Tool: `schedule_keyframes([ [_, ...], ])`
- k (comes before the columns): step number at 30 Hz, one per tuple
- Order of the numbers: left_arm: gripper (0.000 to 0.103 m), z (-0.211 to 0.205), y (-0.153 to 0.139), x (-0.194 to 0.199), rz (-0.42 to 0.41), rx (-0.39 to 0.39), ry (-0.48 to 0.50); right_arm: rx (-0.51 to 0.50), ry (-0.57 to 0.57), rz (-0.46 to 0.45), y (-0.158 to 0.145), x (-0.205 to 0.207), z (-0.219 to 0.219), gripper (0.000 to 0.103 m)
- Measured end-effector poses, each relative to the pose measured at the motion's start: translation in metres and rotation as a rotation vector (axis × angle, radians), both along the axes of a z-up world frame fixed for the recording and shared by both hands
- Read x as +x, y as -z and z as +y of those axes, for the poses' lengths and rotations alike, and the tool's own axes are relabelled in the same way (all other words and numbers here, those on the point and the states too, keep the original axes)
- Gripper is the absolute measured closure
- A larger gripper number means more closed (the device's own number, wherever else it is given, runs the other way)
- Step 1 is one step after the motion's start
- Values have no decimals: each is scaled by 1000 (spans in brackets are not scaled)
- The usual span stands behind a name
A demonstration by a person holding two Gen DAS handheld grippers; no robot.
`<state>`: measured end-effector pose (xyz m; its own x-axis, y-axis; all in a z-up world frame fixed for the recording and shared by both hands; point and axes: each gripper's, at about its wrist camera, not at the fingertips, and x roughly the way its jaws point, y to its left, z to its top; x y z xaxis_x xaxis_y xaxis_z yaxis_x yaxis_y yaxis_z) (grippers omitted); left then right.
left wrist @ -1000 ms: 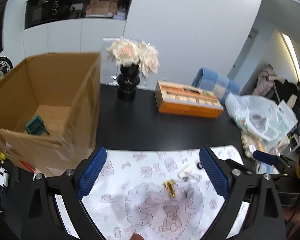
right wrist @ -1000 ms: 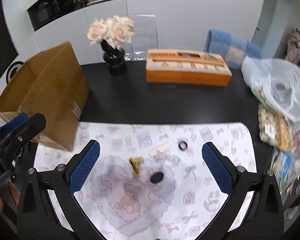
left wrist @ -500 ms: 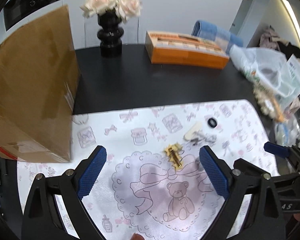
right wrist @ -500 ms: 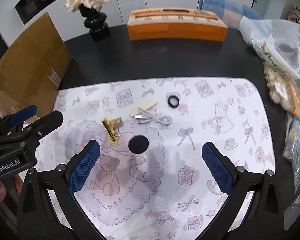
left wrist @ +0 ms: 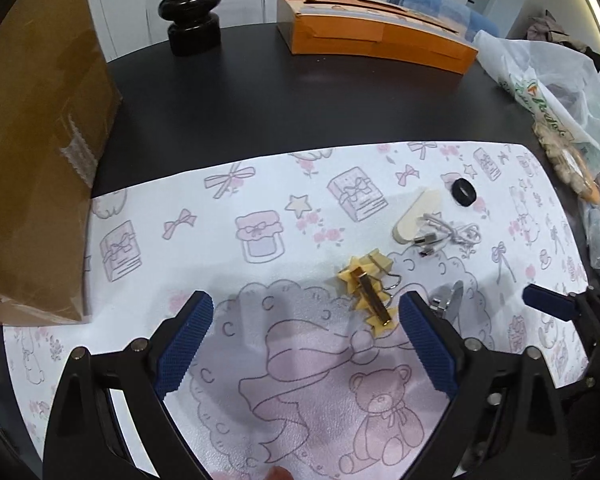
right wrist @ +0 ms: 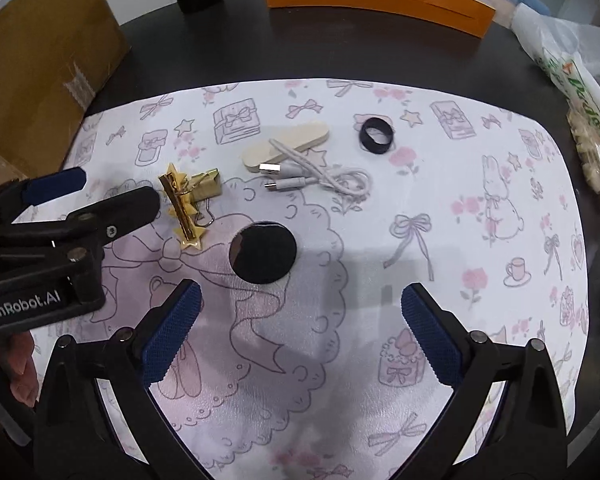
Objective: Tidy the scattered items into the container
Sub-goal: 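Move both tools back over the patterned mat, then grasp the round mirror with the right tool while the left tool grasps the gold star clip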
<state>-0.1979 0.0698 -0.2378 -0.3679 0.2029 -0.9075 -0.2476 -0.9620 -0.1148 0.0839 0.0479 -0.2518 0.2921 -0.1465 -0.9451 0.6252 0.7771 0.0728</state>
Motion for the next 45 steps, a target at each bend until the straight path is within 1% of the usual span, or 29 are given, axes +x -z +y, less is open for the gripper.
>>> schedule_keyframes([
  [6, 10, 10, 14, -3, -32, -1, 45, -29, -37, 13, 8, 10, 5, 4],
  [10, 10, 15, 19, -3, -32, -18, 59, -25, -46, 17, 13, 13, 6, 11],
  [12, 15, 16, 19, -3, -28, -20, 57, -27, -49, 17, 14, 13, 7, 14],
  [14, 31, 15, 20, -5, -33, -12, 62, -29, -51, 15, 15, 14, 8, 16],
  [17, 32, 14, 24, -7, -41, 4, 69, -26, -48, 12, 16, 14, 7, 16],
  [22, 32, 15, 24, -8, -32, 16, 98, -22, -46, 6, 15, 15, 7, 16],
  [24, 43, 14, 23, -8, -26, 7, 97, -23, -46, 3, 16, 15, 8, 16],
  [25, 54, 14, 23, -9, -22, 2, 93, -21, -45, 1, 16, 16, 8, 17],
  [26, 60, 13, 22, -9, -18, -3, 90, -18, -46, 1, 17, 17, 7, 21],
  [27, 62, 13, 22, -9, -14, -8, 87, -16, -48, 2, 17, 18, 7, 23],
  [30, 67, 8, 22, -12, -28, 13, 71, -34, -56, 4, 17, 20, 7, 31],
  [31, 71, 6, 22, -13, -34, 18, 66, -39, -55, 1, 16, 20, 7, 36],
  [32, 77, 5, 22, -13, -39, 20, 60, -44, -54, -2, 14, 20, 5, 43],
  [33, 81, 3, 22, -13, -48, 25, 53, -49, -53, -4, 13, 20, 5, 48],
  [34, 88, 2, 22, -14, -56, 31, 46, -55, -53, -4, 12, 19, 4, 60],
  [35, 94, 1, 22, -13, -65, 37, 42, -60, -53, -5, 11, 19, 4, 72],
  [39, 100, -6, 23, -13, -105, 84, 20, -43, -53, -20, 9, 18, 3, 74],
  [41, 103, -10, 22, -13, -119, 102, 6, -34, -50, -34, 7, 17, 3, 78],
  [43, 103, -13, 21, -12, -130, 112, -1, -20, -49, -51, 3, 15, 4, 80],
  [45, 103, -17, 15, -9, -123, 123, -11, -16, -52, -55, 2, 14, 6, 81],
])
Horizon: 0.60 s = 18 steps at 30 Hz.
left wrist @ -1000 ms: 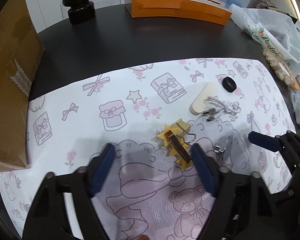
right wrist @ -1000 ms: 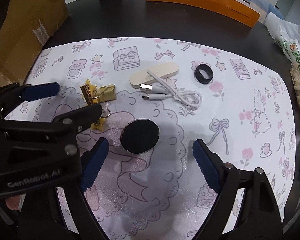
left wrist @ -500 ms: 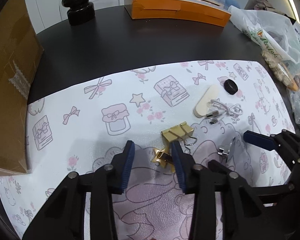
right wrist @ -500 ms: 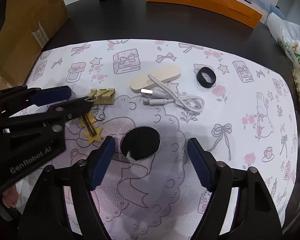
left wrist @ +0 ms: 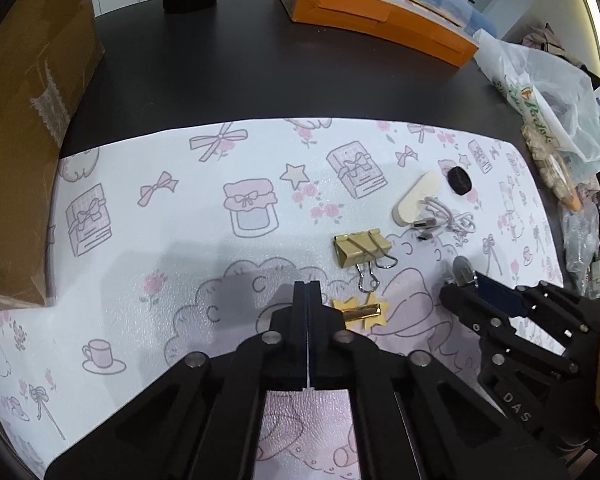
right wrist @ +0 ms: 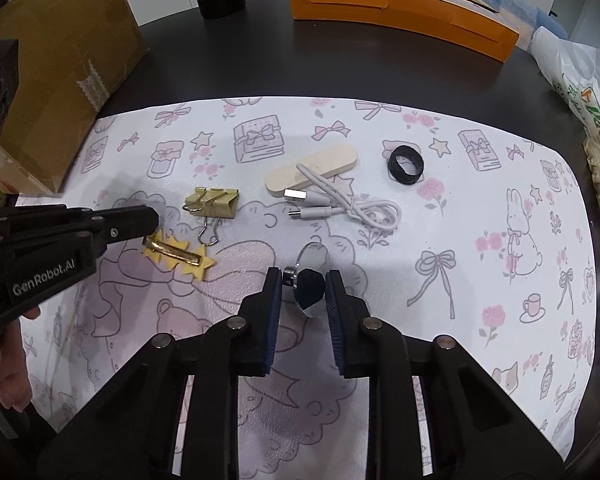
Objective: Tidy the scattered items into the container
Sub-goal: 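Grasp the round mirror with the right tool while the left tool grasps the gold star clip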
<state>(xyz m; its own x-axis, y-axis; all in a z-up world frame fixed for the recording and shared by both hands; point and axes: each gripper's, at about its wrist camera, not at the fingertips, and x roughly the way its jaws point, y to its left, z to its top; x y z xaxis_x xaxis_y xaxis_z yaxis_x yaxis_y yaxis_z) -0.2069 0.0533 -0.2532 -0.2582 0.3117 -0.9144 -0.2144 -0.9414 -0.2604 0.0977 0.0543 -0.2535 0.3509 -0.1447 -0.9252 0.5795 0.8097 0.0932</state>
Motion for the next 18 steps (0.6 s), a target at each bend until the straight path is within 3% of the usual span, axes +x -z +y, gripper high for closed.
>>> schedule_keyframes([
  [6, 103, -4, -14, 4, 17, 20, 4, 7, -4, -17, -4, -2, 5, 83],
  [8, 103, 1, -12, 6, 13, 29, 46, 8, -1, -20, -4, -4, 5, 83],
  [10, 101, 10, -10, 10, 36, -32, 101, 8, 7, -20, -5, -7, 4, 83],
  [12, 86, 20, -6, 16, 83, -128, 130, 9, 14, -18, -6, -10, 4, 83],
  [14, 50, 28, -2, 20, 105, -156, 151, 9, 17, -17, -7, -12, 4, 83],
  [16, 41, 34, 1, 23, 103, -138, 148, 8, 22, -19, -8, -15, 3, 83],
  [18, 41, 41, 4, 24, 100, -139, 144, 8, 30, -19, -8, -17, 0, 83],
])
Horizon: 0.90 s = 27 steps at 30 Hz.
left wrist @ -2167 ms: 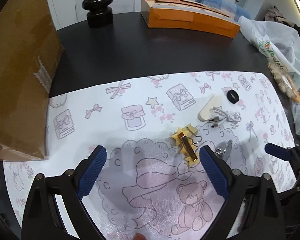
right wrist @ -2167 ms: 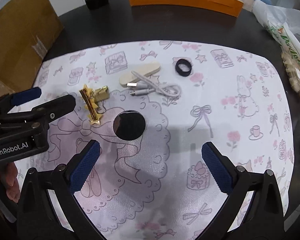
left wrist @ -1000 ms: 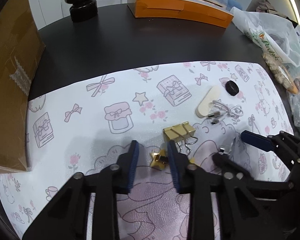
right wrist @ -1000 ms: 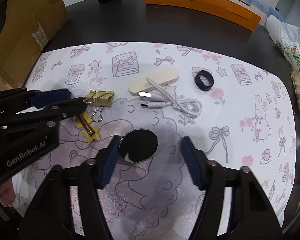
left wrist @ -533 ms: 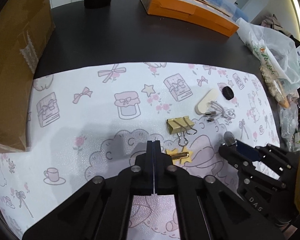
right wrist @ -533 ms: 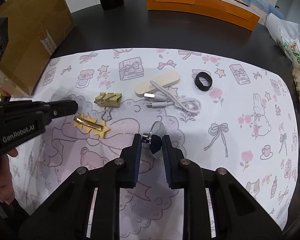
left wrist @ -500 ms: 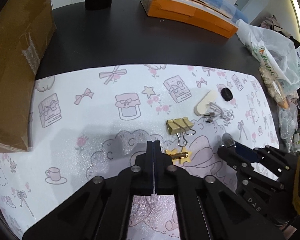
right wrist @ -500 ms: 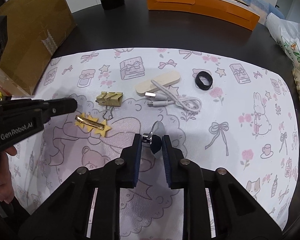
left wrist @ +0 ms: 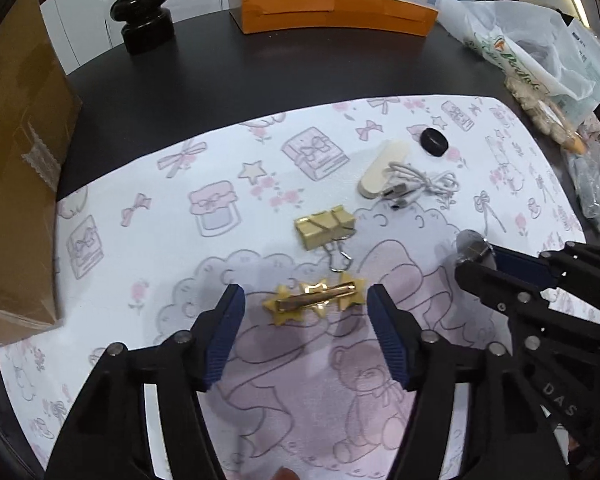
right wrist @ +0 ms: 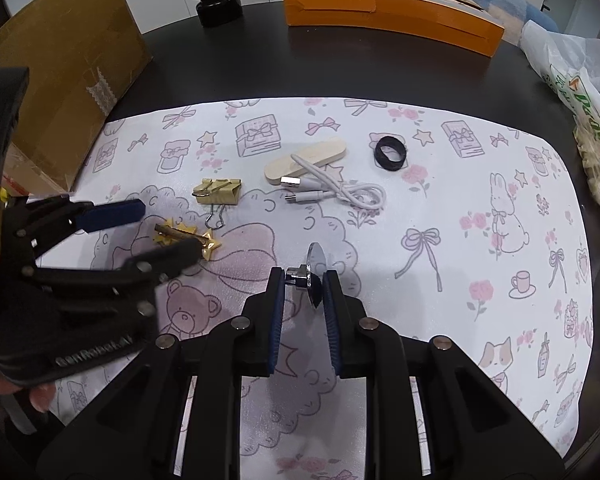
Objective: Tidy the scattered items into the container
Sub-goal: 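Grasp the round mirror with the right tool while the left tool grasps the gold star clip, then lift and carry the mirror and star clip with both tools over the box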
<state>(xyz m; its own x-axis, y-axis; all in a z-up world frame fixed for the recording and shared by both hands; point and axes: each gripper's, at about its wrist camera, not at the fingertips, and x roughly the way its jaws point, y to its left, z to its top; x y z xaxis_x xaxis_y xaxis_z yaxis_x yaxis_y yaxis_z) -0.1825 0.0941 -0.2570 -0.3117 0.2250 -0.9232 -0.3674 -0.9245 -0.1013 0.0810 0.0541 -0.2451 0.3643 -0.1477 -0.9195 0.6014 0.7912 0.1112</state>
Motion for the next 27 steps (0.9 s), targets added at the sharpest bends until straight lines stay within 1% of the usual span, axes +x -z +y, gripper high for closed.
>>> schedule_keyframes([
  [4, 41, 8, 7, 0, 18, -46, -20, 9, 17, 0, 0, -3, -7, 83],
  [7, 41, 14, 8, 2, 48, -85, -23, 3, 17, 0, -1, -5, -9, 85],
  [9, 42, 14, 8, 3, 54, -81, -27, 4, 19, -2, -2, -4, -11, 85],
  [10, 45, 14, 7, 4, 57, -79, -22, 6, 20, -3, -2, -3, -11, 85],
  [11, 53, 13, 7, 4, 59, -77, -18, 6, 22, -3, -2, -3, -12, 85],
  [12, 55, 12, 6, 4, 58, -72, -20, 6, 22, -4, -2, -2, -12, 85],
  [15, 55, 8, 6, 3, 53, -50, -25, 7, 15, -10, -3, 1, -11, 86],
  [20, 55, 1, 4, 0, 15, 2, -54, 9, 11, -9, -3, 1, -9, 86],
  [27, 55, -6, -5, 2, 22, 12, -76, 5, 18, -20, -9, -2, -7, 86],
])
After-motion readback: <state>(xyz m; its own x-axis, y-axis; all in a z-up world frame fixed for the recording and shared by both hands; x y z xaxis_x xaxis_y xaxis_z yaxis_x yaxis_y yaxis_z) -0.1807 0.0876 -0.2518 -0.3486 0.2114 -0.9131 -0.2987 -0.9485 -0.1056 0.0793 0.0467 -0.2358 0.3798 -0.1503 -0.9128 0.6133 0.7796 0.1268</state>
